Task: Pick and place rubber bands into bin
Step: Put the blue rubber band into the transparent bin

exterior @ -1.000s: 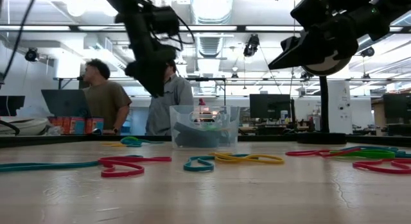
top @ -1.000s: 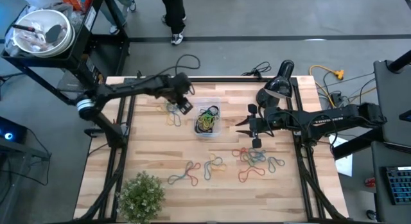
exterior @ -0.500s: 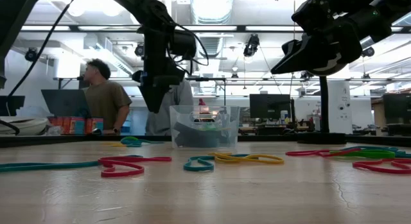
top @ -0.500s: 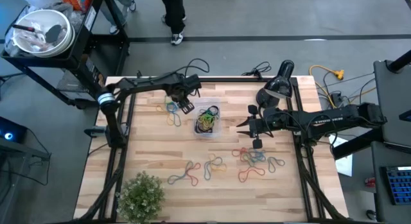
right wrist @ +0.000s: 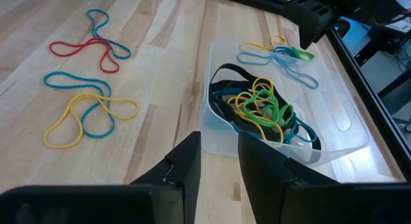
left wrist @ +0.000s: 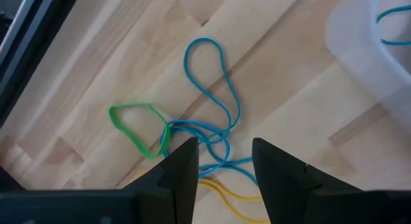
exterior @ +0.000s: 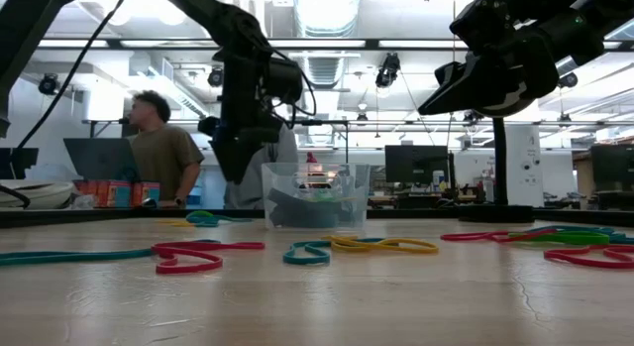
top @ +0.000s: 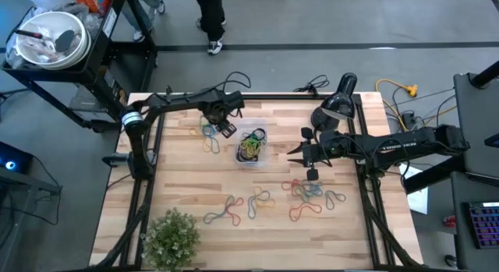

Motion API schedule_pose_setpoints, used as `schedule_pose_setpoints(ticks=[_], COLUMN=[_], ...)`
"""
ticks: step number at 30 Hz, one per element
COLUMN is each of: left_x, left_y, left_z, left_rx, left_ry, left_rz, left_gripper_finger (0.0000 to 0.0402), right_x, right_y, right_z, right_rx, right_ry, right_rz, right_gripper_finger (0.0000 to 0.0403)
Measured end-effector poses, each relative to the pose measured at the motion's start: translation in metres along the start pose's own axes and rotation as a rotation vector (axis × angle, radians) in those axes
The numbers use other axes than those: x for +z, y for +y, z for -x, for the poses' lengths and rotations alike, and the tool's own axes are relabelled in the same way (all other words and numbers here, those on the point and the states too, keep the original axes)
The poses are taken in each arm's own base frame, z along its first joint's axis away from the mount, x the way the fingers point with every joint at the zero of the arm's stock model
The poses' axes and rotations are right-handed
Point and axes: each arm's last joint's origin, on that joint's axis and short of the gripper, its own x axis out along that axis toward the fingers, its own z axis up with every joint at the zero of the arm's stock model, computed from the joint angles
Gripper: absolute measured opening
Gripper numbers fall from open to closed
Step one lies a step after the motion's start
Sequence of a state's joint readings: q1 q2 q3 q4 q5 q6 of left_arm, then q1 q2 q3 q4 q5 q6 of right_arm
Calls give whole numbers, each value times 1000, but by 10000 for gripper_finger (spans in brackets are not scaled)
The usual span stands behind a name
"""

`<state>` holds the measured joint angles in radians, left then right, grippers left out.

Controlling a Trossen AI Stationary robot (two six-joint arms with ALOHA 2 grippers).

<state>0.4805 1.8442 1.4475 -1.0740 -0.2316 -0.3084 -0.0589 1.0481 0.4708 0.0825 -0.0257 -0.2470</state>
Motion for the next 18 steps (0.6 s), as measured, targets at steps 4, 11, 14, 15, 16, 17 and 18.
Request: schedule_pose_setpoints(ticks=[4,11,14,15,16,17,18], left_x=[-3,-9,-11,-11,-11,-11,-11], left_y=[0,-4,-4,-5,-5,-5,-6], left_z=[-4,-12,-15,-15,-15,-15,-15], left_rx=[0,-34,-51,-63,-73,-83,-86], left_ry=[17,47,55,57,57,56,57], left_rz=[-69,-235,-279,-286,-300,-317,-332], left_gripper_finger=[130,130,130,130,130,130,130], right_x=[0,-1,-1,-1,-1,-1,-1], right_y=[0,0,0,0,0,0,0], right_z=[0,0,0,0,0,0,0], right_rx=[0,2,2,2,2,2,2], right_ry=[0,4,4,5,5,5,5], right_rz=[-3,-4,-4,-4,-4,-3,-3], right_gripper_finger=[91,84,84,85,86,86,87])
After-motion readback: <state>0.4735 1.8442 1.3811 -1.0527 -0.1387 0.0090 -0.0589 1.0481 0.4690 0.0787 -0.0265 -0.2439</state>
